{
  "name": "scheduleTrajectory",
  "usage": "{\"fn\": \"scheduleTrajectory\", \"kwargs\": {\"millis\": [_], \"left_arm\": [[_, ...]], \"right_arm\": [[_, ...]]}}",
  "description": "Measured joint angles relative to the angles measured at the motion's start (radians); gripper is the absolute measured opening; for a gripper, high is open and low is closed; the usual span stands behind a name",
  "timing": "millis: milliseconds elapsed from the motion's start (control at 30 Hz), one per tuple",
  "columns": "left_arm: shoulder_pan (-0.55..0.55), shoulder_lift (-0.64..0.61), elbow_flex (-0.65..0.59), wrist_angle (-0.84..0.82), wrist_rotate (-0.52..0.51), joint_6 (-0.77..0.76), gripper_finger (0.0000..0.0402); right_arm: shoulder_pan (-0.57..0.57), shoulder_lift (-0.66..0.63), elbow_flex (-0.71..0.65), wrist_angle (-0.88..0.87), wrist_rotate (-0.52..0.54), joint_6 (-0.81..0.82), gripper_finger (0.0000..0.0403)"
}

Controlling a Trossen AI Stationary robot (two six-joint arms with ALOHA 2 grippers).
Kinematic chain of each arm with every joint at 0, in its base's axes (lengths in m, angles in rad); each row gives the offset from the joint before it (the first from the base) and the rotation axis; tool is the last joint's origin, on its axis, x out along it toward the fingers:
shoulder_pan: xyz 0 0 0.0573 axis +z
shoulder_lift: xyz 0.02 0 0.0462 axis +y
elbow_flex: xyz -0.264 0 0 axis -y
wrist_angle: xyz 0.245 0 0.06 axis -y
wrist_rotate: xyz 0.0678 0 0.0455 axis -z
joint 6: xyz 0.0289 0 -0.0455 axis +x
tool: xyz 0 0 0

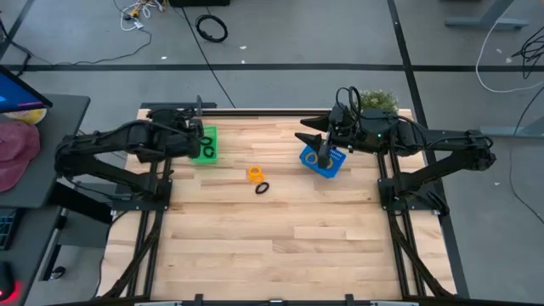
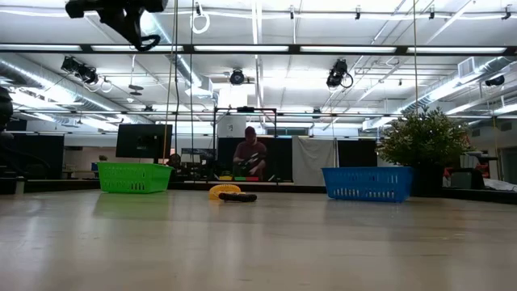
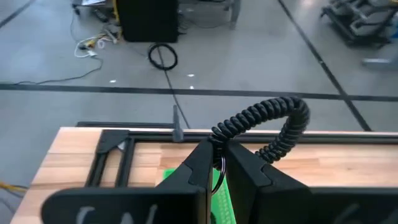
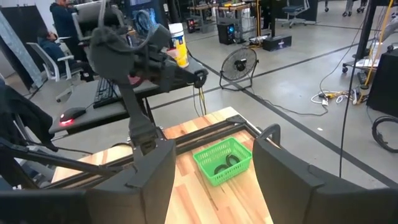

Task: Sort spring keychains
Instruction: Put the black spring keychain into the green bin

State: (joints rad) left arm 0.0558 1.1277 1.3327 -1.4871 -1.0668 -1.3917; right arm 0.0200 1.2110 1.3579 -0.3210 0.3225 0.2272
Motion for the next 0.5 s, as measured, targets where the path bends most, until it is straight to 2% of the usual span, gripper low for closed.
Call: {"fn": "scheduleTrajectory", "kwargs": {"millis": [67,300,500], "left_arm": [[0.060,-0.001,0.001,0.047,0.044,0.076,0.0036],[0.380,0.009,0.001,0.209,0.342,0.378,0.0036],[0.608,0.048,0.002,0.315,0.525,0.532,0.0036]], "right_arm": [[0.000,0.000,0.000,0.001,0.000,0.000,0.0217],[0.000,0.000,0.000,0.020,0.000,-0.003,0.0217],[0.000,0.000,0.000,0.037,0.000,-0.001,0.0217]]}}
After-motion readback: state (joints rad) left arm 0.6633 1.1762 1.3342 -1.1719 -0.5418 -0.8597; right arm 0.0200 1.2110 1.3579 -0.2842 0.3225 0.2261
